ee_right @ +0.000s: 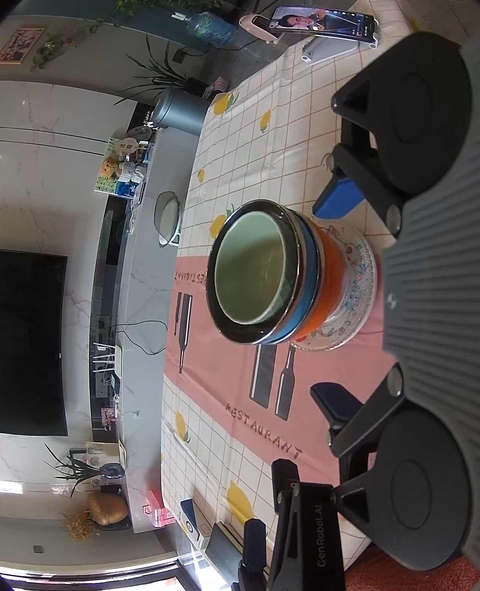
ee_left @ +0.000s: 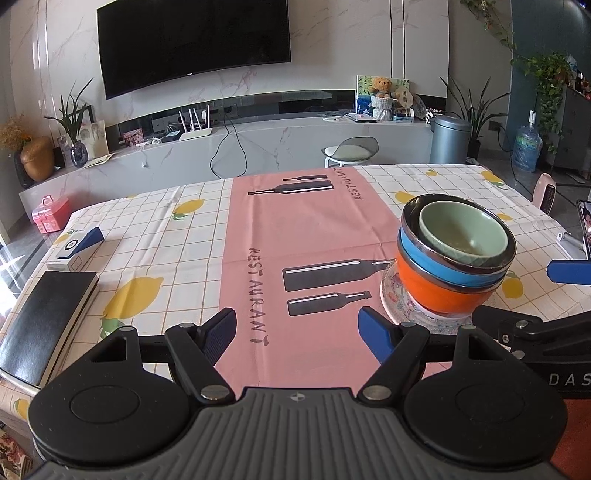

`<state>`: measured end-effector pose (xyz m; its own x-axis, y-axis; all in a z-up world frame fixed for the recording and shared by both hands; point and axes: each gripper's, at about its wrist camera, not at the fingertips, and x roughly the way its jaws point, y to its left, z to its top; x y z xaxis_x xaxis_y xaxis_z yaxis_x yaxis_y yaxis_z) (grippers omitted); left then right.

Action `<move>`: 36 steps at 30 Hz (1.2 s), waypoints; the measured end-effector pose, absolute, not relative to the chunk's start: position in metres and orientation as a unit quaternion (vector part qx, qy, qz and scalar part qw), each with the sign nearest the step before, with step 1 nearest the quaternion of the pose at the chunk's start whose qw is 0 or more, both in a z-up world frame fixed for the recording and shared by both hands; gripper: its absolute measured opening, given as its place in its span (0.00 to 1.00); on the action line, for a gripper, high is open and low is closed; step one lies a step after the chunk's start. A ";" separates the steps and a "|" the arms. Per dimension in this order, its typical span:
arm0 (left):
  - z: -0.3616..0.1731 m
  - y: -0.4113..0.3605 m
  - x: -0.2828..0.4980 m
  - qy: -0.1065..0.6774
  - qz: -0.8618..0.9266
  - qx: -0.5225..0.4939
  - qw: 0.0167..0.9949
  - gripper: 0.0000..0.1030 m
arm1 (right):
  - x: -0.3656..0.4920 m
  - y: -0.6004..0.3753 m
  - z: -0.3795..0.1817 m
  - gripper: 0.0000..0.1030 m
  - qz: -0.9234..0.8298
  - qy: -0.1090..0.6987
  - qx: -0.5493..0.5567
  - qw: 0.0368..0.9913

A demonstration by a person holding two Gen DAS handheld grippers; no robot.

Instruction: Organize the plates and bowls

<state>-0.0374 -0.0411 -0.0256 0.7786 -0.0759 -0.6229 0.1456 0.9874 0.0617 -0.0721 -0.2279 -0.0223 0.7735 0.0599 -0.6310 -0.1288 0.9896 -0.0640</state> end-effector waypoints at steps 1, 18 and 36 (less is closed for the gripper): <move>-0.025 -0.041 -0.038 0.327 -0.059 0.054 0.942 0.86 | -0.072 -0.228 -0.023 0.91 0.050 0.335 -0.052 0.940; -0.025 -0.041 -0.038 0.326 -0.056 0.058 0.942 0.86 | -0.072 -0.226 -0.022 0.91 0.052 0.334 -0.053 0.939; -0.023 -0.038 -0.037 0.326 -0.054 0.057 0.942 0.86 | -0.073 -0.222 -0.021 0.91 0.055 0.332 -0.055 0.940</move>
